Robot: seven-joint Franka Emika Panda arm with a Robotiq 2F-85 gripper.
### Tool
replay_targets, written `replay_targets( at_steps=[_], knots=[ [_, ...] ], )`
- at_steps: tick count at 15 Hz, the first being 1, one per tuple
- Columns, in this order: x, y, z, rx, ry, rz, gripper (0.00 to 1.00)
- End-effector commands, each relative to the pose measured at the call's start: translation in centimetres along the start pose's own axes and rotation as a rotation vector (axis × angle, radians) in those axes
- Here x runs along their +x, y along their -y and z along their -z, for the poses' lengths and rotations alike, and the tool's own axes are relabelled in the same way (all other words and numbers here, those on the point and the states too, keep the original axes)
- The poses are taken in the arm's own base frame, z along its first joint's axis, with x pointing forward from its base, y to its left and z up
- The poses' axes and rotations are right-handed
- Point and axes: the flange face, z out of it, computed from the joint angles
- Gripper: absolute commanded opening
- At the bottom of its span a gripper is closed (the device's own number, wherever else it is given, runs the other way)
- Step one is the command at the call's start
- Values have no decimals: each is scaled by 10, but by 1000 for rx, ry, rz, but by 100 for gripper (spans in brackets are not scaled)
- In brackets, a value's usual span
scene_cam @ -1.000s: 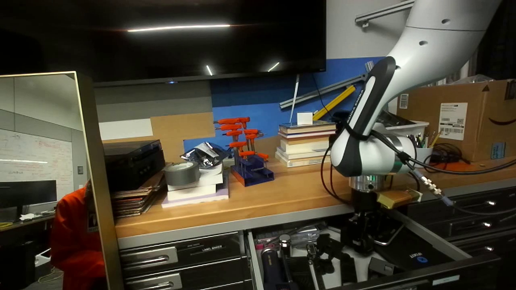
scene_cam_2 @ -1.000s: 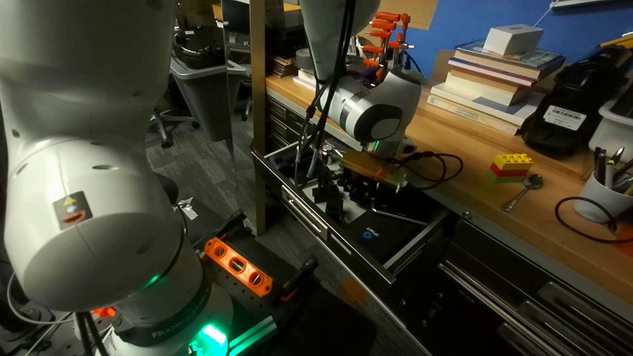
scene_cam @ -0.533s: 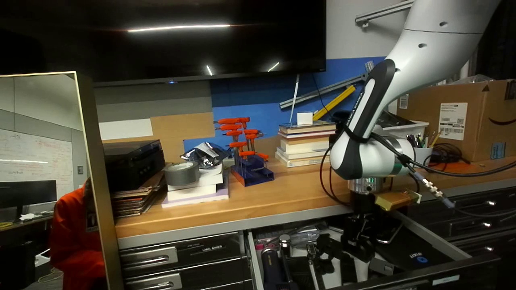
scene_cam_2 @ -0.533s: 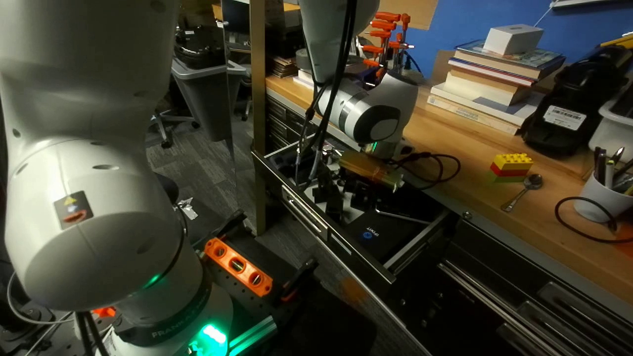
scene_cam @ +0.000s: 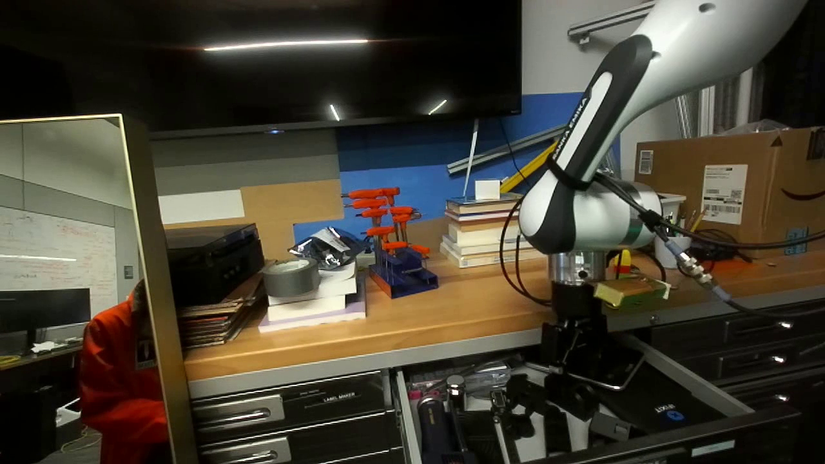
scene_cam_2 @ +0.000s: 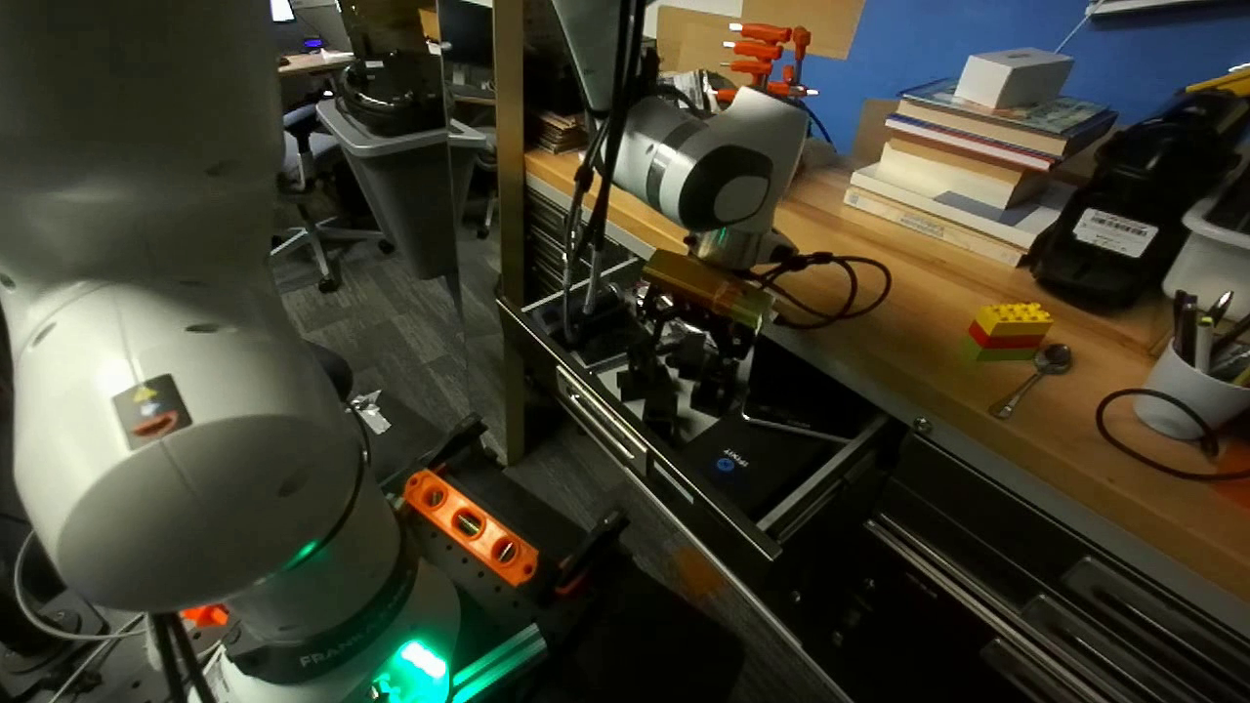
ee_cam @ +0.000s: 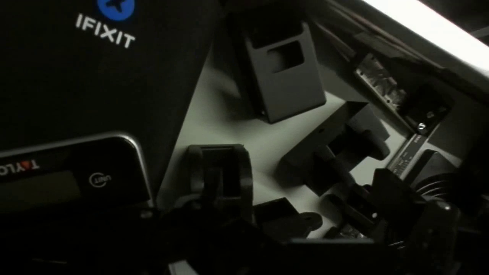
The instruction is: Pick up the black objects from the counter and put them in the open drawer and close it
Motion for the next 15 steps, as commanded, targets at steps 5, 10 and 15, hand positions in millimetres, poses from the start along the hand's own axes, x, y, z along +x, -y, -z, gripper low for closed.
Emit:
replay_targets(
  at_steps=[5,10,15],
  knots=[
    [-54,29,44,-79,-43,-303,100],
    [-80,34,37,-153,-59,-562,100],
    [-114,25,12,-164,-63,-845,100]
  ],
)
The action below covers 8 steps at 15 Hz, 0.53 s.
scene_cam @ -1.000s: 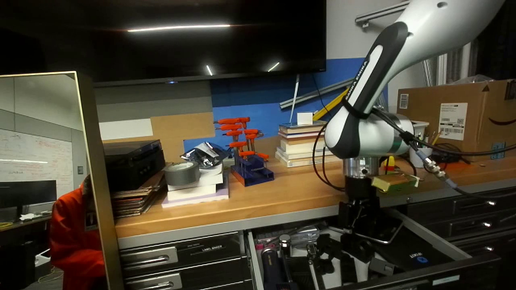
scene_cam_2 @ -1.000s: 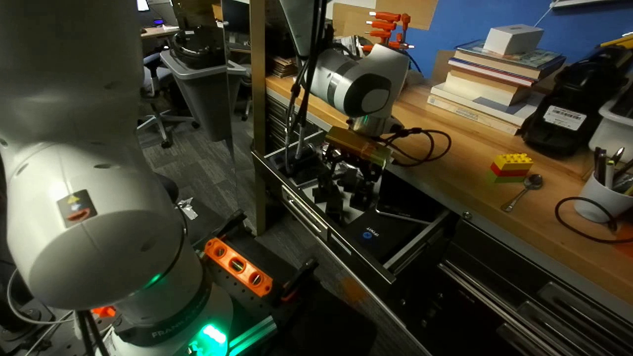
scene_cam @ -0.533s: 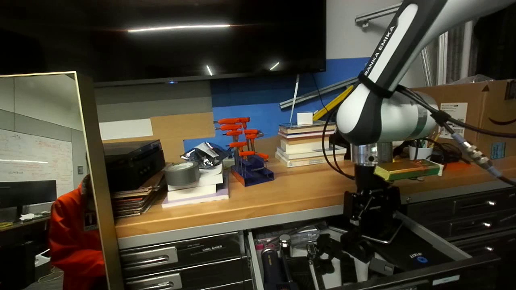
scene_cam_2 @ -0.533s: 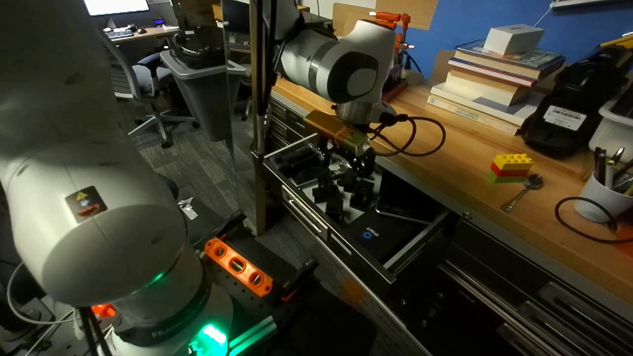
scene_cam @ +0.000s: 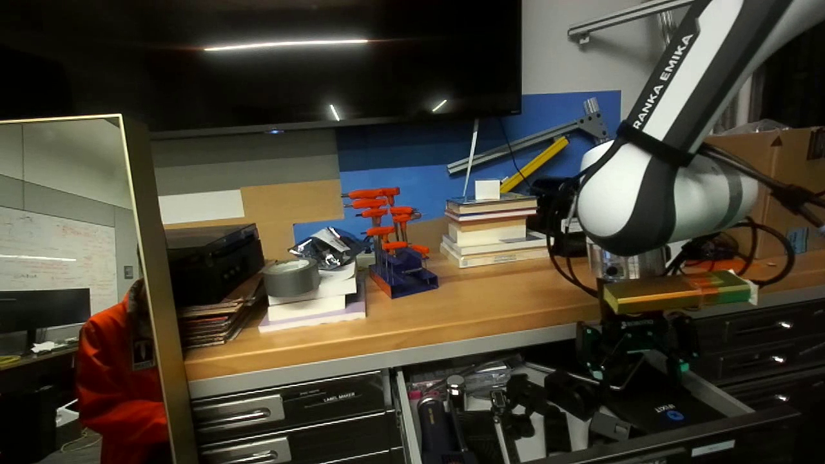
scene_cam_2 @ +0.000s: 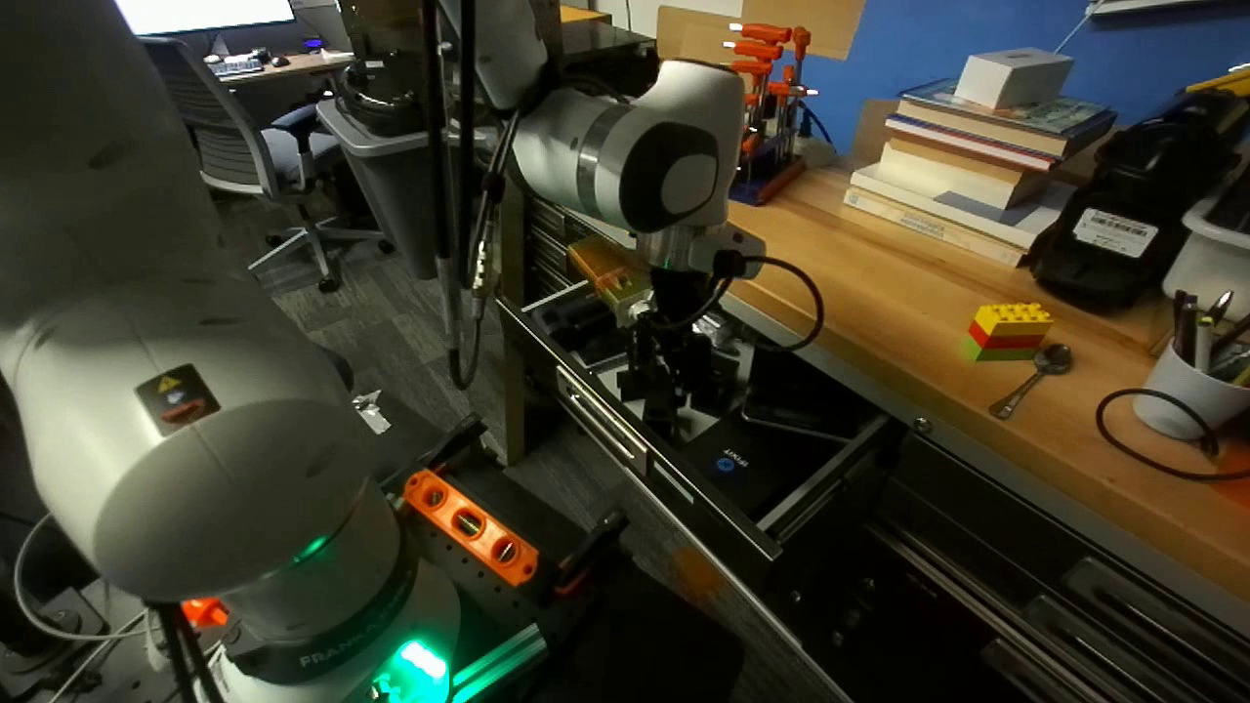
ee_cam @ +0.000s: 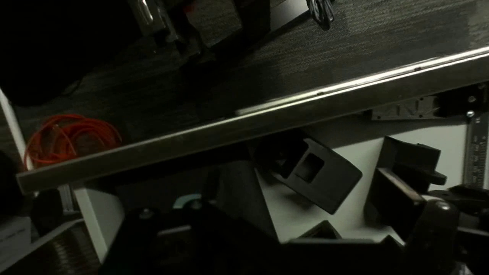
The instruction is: Pick up the black objects from the counter and put them in the open drawer and close it
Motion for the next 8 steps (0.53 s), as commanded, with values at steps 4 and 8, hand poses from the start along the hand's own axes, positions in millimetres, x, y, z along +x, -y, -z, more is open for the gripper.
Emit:
replay_targets(
  at_steps=[4,8],
  knots=[
    [-10,-33,-27,-6,7,-371,100],
    [-5,-48,-40,4,9,-587,100]
  ],
)
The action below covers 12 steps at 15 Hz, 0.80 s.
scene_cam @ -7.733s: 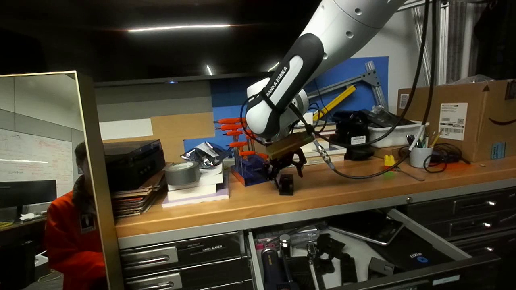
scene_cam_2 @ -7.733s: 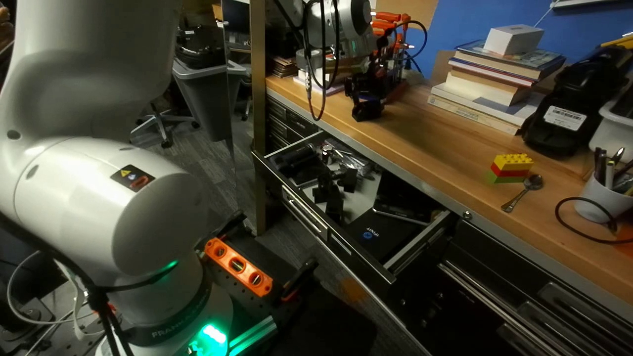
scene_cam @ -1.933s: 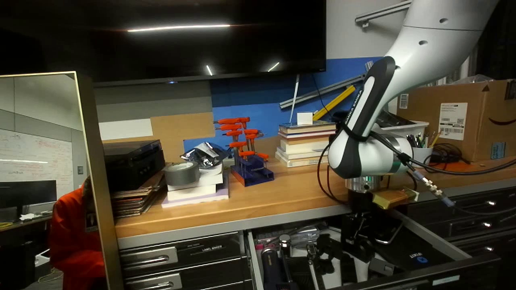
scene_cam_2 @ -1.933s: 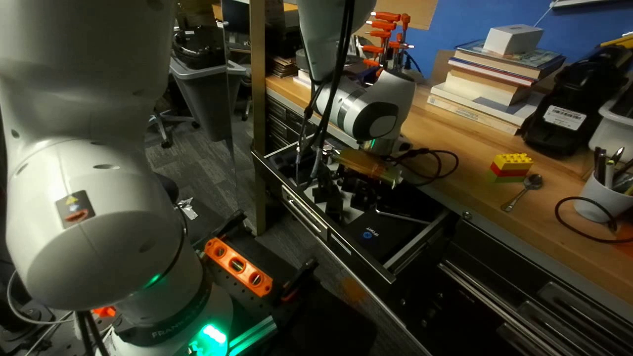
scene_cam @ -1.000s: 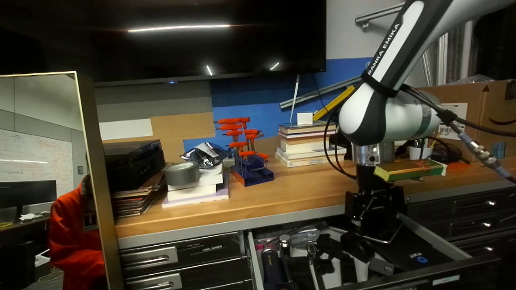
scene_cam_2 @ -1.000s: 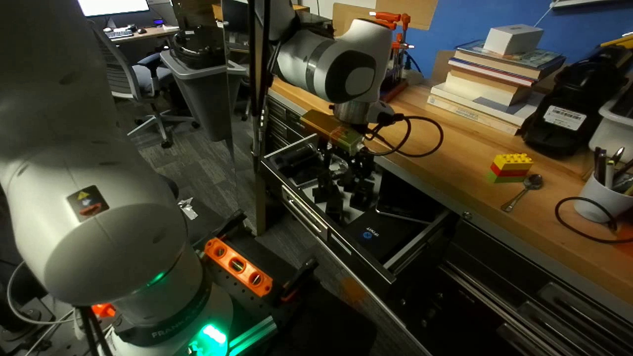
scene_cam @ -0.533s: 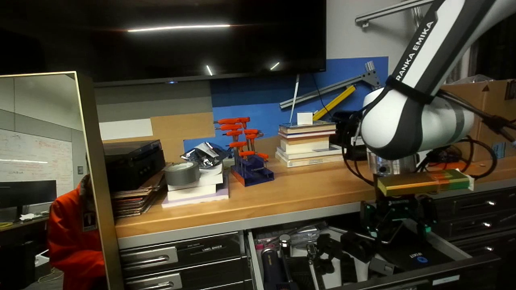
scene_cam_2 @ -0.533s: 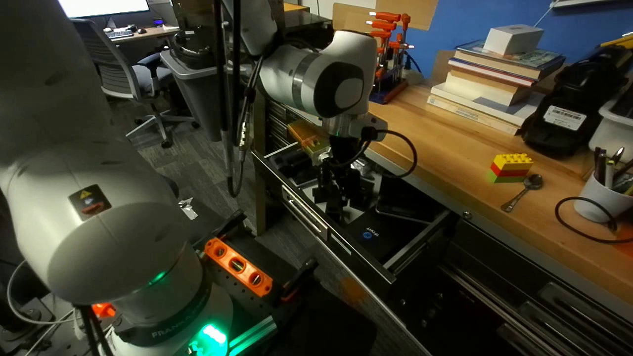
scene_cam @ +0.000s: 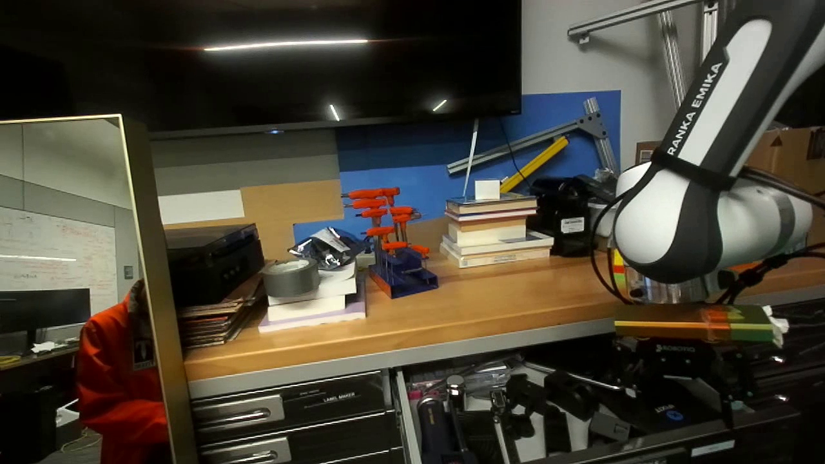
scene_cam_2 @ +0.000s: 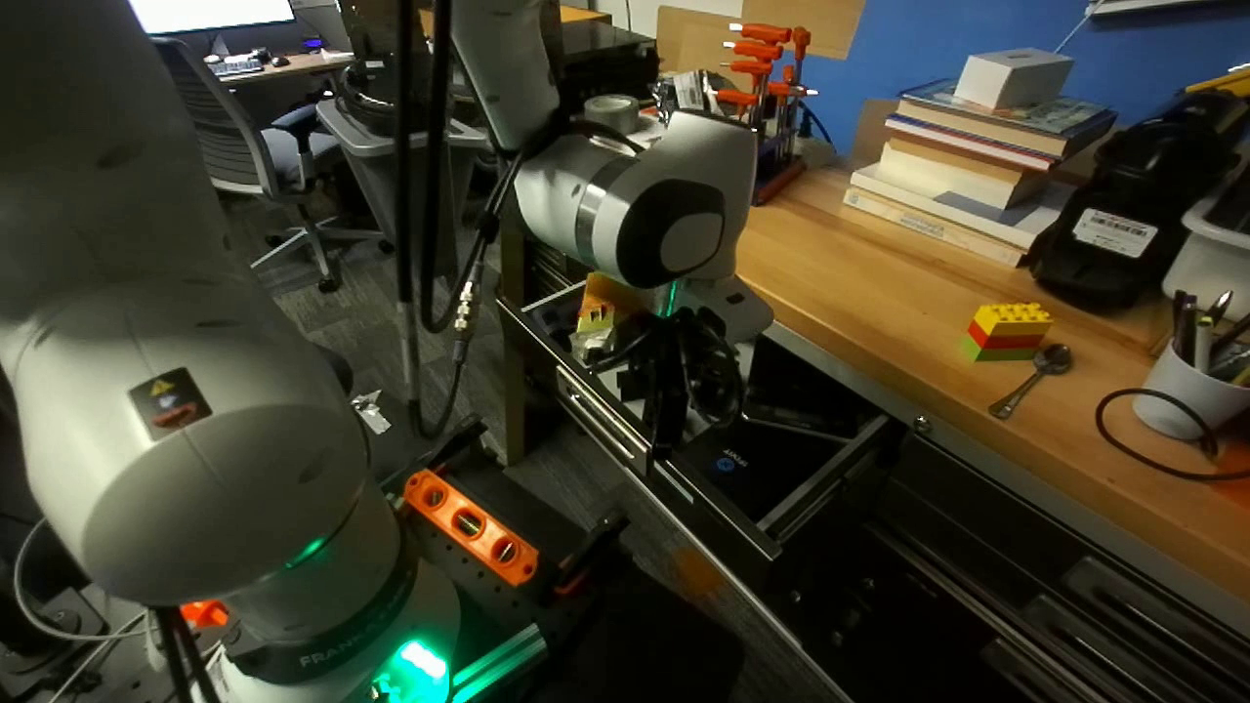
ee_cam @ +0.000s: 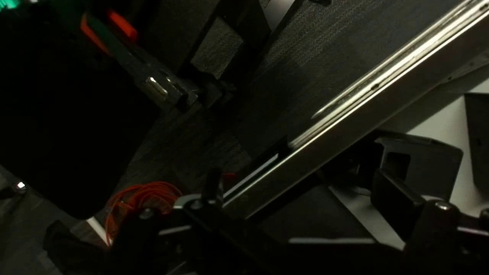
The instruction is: Pick up the black objects from the counter and put them in the open drawer and close it
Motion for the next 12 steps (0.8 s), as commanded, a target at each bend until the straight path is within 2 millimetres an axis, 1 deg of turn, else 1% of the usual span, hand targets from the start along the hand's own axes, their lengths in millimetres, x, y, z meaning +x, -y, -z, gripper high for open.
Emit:
replay_targets(
  at_steps=[1,8,12],
  knots=[
    [12,-7,-9,23,-17,-197,100],
    [27,-21,-38,40,-24,-583,100],
    [37,-27,-52,99,-25,-771,100]
  ],
)
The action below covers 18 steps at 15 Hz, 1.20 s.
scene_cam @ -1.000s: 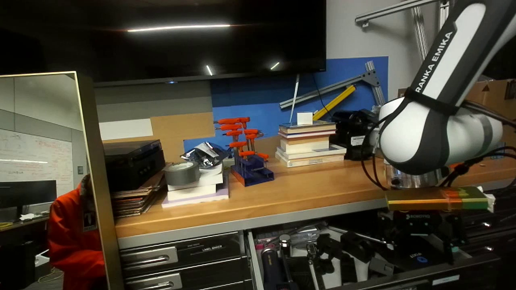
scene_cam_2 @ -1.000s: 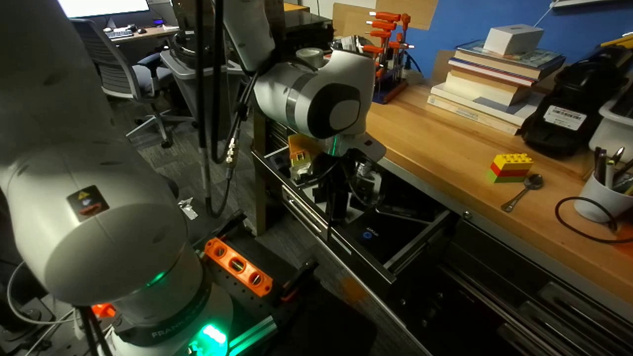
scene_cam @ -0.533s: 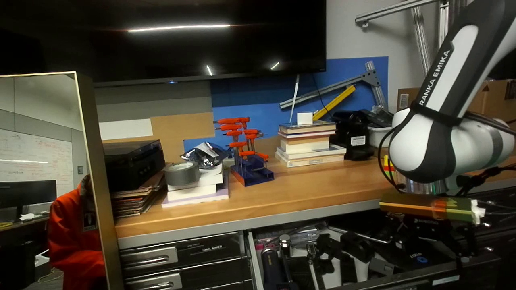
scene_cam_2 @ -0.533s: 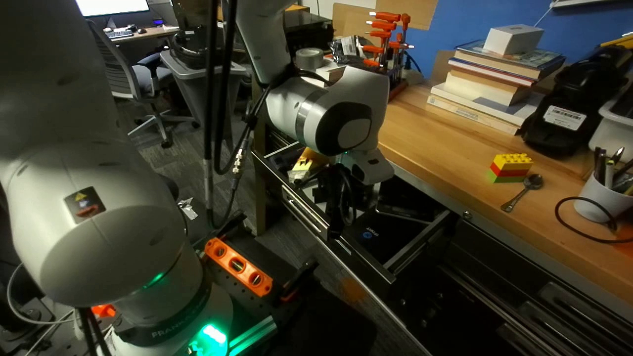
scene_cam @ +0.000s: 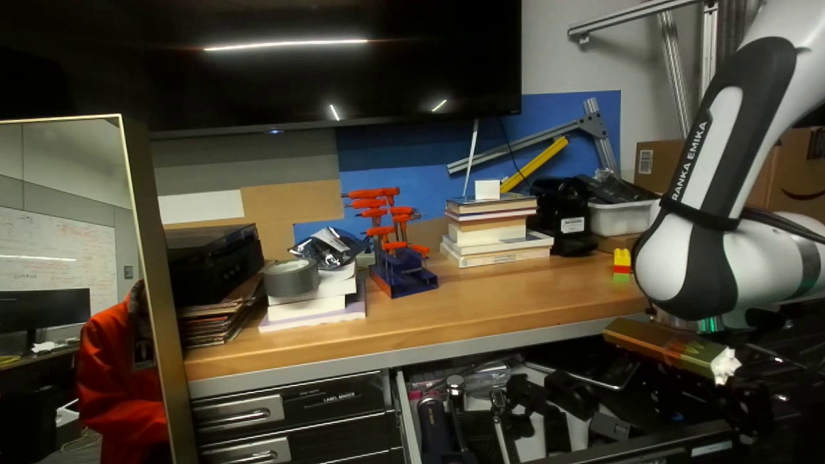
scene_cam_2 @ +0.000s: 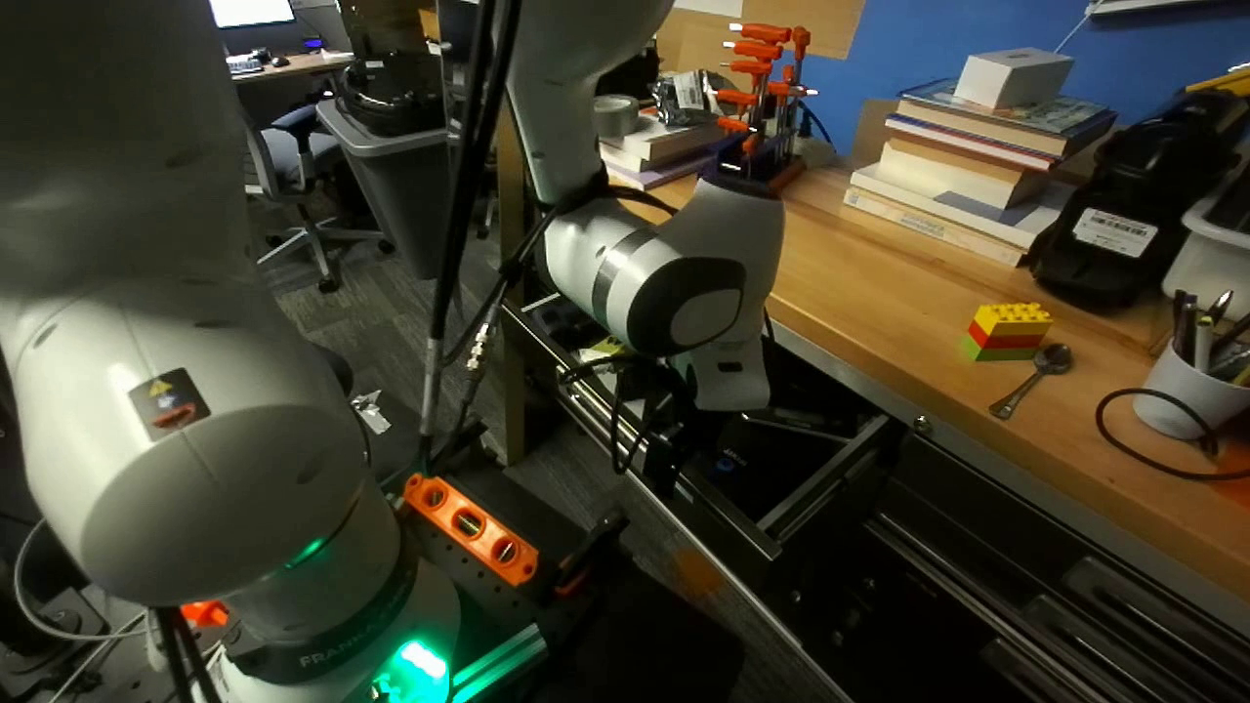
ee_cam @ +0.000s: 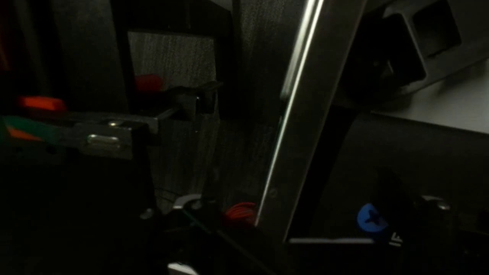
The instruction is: Pick up the black objects from the counter and put them in the open drawer and close it
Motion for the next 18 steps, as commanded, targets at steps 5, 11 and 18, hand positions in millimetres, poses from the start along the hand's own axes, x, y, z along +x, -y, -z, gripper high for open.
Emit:
replay_targets(
  at_steps=[5,11,18],
  knots=[
    [13,7,-9,129,0,-213,100],
    [16,39,3,230,-35,-207,100],
    [4,122,6,308,-76,-77,100]
  ],
)
